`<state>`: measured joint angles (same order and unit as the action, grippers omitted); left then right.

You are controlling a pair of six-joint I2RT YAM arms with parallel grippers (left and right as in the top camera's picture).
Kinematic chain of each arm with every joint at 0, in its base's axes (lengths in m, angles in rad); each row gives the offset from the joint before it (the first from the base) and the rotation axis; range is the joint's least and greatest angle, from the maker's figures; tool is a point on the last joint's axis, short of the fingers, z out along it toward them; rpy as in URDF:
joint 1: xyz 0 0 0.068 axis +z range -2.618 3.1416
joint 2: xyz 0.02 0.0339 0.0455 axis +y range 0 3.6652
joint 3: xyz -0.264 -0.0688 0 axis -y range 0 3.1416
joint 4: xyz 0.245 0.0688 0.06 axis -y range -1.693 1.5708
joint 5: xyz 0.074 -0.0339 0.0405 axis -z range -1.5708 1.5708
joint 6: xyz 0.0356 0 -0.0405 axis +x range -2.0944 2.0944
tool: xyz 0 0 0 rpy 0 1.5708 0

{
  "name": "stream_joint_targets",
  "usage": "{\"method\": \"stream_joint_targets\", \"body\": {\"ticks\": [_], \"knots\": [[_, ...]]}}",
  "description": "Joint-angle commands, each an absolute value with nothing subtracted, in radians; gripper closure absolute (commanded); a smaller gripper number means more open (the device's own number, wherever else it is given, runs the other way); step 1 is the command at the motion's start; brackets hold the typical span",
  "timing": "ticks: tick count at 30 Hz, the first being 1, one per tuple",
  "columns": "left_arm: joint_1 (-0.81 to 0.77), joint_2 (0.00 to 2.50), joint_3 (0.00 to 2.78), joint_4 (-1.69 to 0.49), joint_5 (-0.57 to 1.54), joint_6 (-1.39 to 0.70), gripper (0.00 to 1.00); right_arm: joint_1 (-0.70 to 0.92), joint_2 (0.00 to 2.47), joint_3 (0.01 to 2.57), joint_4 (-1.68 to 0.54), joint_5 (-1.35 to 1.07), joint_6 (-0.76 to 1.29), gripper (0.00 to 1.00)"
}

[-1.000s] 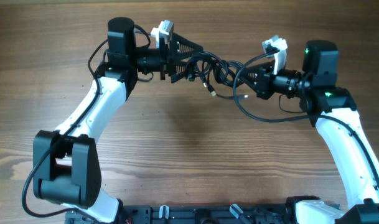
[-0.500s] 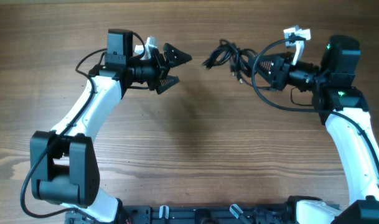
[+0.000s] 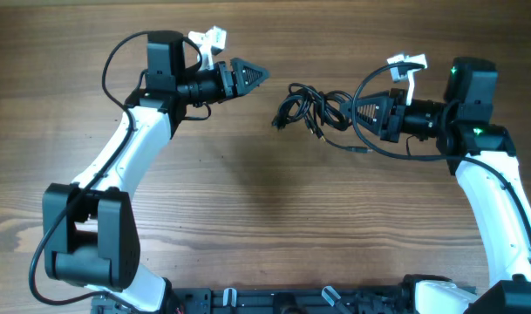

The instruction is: Untangle cables

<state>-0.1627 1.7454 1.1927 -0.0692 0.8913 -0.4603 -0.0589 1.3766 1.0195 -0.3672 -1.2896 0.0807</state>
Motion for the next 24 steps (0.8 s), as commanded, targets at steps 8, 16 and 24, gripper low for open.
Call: {"method": "stream_joint_targets", "body": {"ticks": [8, 16, 24], "knots": [[-0.411, 1.713, 1.198, 0.017, 0.529, -0.371, 0.5, -0.059, 1.377, 1.021, -0.364, -1.439, 0.063, 0.96], [-0.387, 1.706, 1.198, -0.025, 0.542, -0.401, 0.53, -0.059, 1.377, 1.021, -0.361, -1.439, 0.068, 0.96], [-0.198, 1.63, 1.198, -0.094, 1.01, -0.29, 0.22, -0.059, 1.377, 1.021, -0.36, -1.438, 0.08, 0.96]]}}
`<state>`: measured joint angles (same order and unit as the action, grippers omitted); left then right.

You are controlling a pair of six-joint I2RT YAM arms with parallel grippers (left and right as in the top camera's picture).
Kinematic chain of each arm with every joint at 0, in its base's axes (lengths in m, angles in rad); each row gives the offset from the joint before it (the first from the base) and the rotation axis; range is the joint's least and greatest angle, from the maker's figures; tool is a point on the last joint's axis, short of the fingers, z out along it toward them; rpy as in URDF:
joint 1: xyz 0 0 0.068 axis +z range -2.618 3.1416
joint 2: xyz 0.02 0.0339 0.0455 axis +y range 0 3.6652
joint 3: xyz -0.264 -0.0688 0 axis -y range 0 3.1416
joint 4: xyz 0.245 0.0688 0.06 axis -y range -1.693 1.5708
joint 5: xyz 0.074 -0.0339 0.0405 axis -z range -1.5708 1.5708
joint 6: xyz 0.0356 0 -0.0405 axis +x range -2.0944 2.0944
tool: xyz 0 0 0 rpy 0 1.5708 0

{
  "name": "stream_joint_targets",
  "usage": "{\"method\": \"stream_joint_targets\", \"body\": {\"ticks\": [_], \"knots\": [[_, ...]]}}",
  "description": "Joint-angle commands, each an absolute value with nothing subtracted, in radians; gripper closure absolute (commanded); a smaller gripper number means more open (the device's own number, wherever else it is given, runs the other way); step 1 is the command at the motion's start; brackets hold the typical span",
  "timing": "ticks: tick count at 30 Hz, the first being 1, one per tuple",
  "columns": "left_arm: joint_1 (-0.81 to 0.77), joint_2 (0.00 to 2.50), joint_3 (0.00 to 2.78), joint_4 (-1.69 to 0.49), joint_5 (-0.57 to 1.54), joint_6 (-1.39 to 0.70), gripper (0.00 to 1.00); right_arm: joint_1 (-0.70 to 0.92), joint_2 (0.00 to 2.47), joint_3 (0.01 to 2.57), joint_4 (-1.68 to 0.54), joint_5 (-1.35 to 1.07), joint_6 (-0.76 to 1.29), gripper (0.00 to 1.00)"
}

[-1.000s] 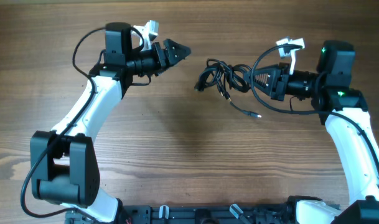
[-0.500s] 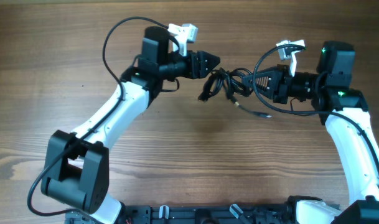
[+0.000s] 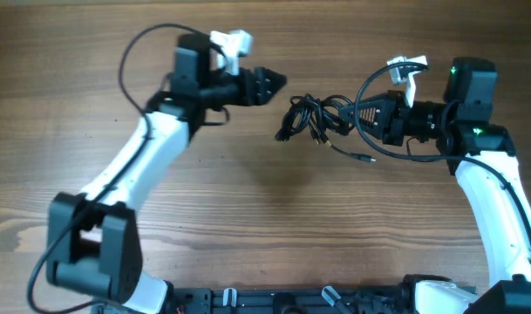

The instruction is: Untangle cables

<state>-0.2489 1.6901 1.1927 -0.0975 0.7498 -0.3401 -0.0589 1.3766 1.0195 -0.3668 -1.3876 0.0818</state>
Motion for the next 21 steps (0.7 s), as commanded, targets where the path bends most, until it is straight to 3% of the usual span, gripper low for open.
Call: {"method": "stream_joint_targets", "body": {"ticks": [1, 5, 9, 14, 21], "knots": [[-0.198, 1.629, 1.198, -0.094, 1.037, -0.29, 0.22, -0.059, 1.377, 1.021, -0.359, -1.438, 0.081, 0.96], [-0.244, 1.632, 1.198, -0.109, 1.043, -0.238, 0.23, -0.059, 1.377, 1.021, -0.36, -1.439, 0.082, 0.96], [-0.302, 1.632, 1.198, -0.227, 0.827, -0.184, 0.25, -0.059, 1.377, 1.021, -0.36, -1.439, 0.083, 0.96], [-0.338, 1.632, 1.198, -0.25, 0.809, -0.168, 0.28, -0.059, 1.377, 1.021, -0.36, -1.439, 0.083, 0.96], [-0.403, 1.633, 1.198, -0.224, 0.622, -0.173, 0.5, -0.059, 1.377, 1.021, -0.36, -1.443, 0.09, 0.96]]}}
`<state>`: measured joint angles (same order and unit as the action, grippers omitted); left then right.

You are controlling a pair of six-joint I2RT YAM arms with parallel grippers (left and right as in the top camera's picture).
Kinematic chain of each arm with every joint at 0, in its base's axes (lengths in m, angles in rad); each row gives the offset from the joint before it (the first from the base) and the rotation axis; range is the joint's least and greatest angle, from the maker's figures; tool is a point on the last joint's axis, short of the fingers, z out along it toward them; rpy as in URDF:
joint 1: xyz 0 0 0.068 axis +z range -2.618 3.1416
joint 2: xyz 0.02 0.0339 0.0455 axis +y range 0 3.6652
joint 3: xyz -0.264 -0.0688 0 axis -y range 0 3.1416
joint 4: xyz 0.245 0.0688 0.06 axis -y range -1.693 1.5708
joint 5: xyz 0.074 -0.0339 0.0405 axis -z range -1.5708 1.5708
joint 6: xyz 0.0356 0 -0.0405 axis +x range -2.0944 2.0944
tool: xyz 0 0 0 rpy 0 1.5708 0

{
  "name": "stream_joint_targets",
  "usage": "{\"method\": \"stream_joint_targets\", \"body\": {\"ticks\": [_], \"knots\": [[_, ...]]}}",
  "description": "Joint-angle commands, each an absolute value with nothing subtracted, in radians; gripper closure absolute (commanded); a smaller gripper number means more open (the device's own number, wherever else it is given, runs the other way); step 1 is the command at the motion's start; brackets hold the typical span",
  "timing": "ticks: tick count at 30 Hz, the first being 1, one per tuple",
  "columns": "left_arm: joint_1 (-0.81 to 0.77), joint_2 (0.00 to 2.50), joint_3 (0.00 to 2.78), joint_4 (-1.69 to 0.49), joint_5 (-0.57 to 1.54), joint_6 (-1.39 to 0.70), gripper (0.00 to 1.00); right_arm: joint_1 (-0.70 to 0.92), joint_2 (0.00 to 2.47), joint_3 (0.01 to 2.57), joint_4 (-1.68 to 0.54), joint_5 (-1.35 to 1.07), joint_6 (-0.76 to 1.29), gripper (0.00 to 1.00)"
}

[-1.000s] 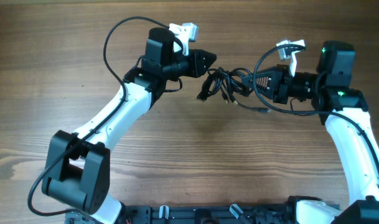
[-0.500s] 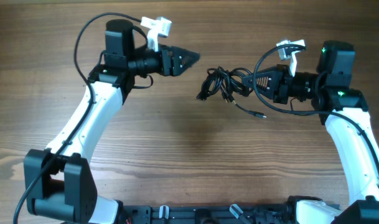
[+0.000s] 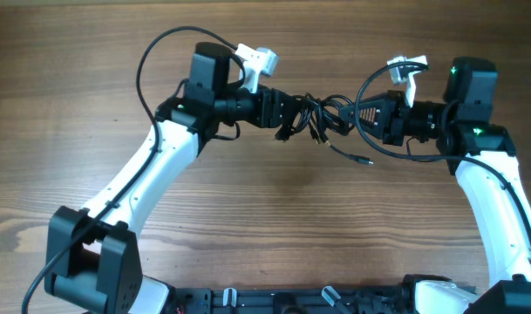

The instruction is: Untangle cables

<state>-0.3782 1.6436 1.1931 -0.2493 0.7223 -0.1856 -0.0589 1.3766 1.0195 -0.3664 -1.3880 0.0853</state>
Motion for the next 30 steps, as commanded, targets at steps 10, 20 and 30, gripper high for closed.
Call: {"method": "stream_joint_targets", "body": {"ticks": [10, 20, 30], "knots": [[-0.46, 1.633, 1.198, -0.041, 0.506, -0.385, 0.54, -0.059, 1.377, 1.021, -0.364, -1.451, 0.089, 0.96], [-0.447, 1.613, 1.198, 0.124, 0.333, -0.544, 0.71, -0.059, 1.377, 1.021, -0.475, -1.285, 0.09, 0.96], [-0.449, 1.548, 1.198, -0.133, 0.433, -0.536, 0.7, -0.059, 1.377, 1.021, -0.534, -1.201, 0.105, 0.96]]}}
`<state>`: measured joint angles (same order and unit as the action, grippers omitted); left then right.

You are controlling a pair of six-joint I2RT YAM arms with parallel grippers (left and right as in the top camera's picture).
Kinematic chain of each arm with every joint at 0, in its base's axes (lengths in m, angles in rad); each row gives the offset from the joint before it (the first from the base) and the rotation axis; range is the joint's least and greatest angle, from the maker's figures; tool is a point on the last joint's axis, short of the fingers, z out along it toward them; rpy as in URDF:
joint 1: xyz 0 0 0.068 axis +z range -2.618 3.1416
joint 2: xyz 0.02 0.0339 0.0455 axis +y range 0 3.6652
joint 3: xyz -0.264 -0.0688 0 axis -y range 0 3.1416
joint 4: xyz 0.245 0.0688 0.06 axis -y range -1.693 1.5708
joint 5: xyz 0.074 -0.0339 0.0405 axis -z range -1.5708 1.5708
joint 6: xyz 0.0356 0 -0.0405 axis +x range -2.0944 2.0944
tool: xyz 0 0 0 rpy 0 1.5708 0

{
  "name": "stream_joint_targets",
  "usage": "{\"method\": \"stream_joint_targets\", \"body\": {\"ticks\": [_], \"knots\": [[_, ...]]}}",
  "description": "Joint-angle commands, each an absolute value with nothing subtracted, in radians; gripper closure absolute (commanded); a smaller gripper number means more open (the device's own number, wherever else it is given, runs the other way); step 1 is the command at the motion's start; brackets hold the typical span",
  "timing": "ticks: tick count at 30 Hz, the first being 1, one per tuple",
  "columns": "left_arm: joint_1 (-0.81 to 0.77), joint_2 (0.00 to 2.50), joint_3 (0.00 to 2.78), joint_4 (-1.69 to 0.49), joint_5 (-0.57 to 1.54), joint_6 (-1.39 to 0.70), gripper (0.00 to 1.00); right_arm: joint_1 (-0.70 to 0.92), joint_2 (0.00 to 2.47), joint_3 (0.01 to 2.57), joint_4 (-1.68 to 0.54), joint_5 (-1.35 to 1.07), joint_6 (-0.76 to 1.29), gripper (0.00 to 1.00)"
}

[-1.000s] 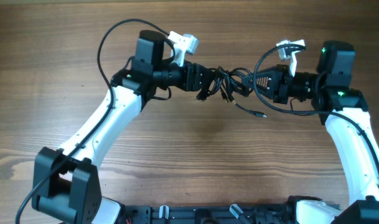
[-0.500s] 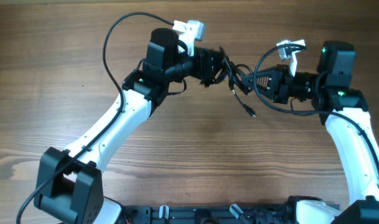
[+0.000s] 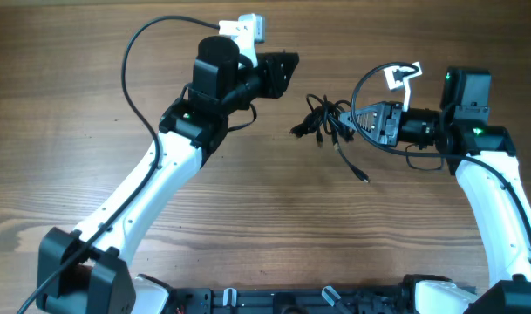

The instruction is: Untangle cables

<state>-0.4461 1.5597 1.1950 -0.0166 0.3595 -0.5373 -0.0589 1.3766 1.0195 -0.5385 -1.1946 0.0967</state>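
A tangled bundle of black cables [image 3: 322,120] lies right of the table's middle. One loose end trails down to a plug [image 3: 363,179]. My right gripper [image 3: 354,122] is at the bundle's right edge and is shut on its strands. A black loop [image 3: 370,83] arches over that gripper. Up and left of the bundle, my left gripper [image 3: 287,71] is raised and a short gap away, fingers apart, with nothing between them.
The wooden table [image 3: 248,218] stretches bare in front of and left of the bundle. The left arm's own black lead [image 3: 139,52] loops above its forearm. The arm bases stand at the near edge.
My left gripper was in the left side of the bundle and is now back up and left, clear of it. The bundle sits slightly further right and the loose plug end hangs lower.
At first my left gripper was far left of the bundle, with the right gripper holding its right side. Then the left gripper was close to the bundle, then in among its strands. Now it is clear of it and empty, and the right gripper still holds on.
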Motion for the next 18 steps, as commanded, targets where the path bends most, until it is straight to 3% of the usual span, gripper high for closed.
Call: {"method": "stream_joint_targets", "body": {"ticks": [1, 7, 13, 18], "knots": [[-0.449, 1.548, 1.198, -0.178, 0.47, -0.532, 0.7, -0.059, 1.377, 1.021, -0.534, -1.201, 0.104, 0.96], [-0.541, 1.552, 1.198, -0.329, 0.562, -0.537, 0.68, -0.059, 1.377, 1.021, -0.536, -1.201, 0.105, 0.96], [-0.661, 1.552, 1.198, -0.4, 0.295, -0.702, 0.6, -0.059, 1.377, 1.021, -0.537, -1.201, 0.105, 0.96], [-0.723, 1.552, 1.198, -0.397, 0.186, -0.768, 0.59, -0.059, 1.377, 1.021, -0.541, -1.202, 0.105, 0.96]]}}
